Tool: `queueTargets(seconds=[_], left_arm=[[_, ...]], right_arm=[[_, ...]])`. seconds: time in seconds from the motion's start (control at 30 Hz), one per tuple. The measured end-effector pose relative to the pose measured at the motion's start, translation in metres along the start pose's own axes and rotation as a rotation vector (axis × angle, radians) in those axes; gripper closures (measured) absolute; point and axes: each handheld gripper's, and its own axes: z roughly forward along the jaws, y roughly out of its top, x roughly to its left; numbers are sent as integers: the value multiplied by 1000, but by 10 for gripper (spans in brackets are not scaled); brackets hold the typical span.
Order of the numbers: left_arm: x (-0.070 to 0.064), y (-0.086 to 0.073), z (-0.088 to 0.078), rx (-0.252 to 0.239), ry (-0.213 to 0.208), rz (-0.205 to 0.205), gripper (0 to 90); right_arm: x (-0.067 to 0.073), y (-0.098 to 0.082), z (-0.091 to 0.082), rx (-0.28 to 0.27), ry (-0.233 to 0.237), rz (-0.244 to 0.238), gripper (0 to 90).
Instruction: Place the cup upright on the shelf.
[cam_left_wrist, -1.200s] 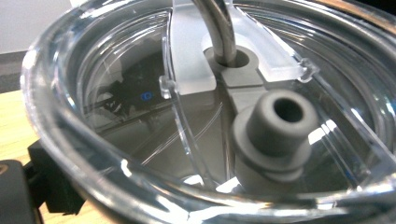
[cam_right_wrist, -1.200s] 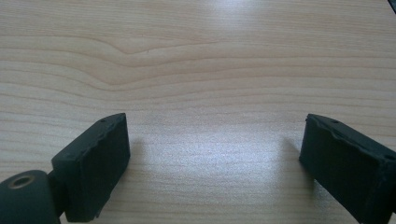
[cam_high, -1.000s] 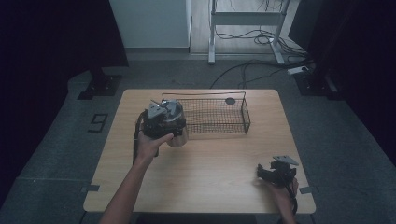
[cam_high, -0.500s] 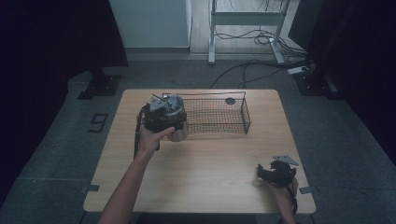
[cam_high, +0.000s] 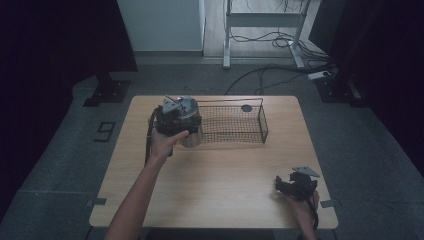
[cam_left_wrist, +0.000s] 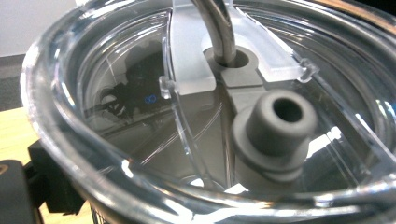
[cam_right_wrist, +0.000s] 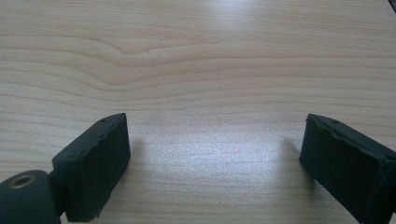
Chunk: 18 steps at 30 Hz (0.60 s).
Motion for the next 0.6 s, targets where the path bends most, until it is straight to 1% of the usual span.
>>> queueTargets(seconds=[0.1, 0.17, 0.33, 0.5, 0.6], left_arm=[[0, 3, 2, 0, 6, 7, 37], [0, 4, 3, -5, 5, 3, 37], [-1, 8, 8, 8, 5, 6, 37], [-4, 13, 10, 10, 7, 21, 37], [-6, 17, 12, 7, 5, 20, 37]], right_arm=[[0, 0, 0, 0, -1, 1, 85], [0, 0, 0, 0, -1, 1, 86], [0, 0, 0, -1, -1, 2, 88], [0, 0, 0, -2, 0, 3, 91], [0, 0, 0, -2, 0, 4, 92]])
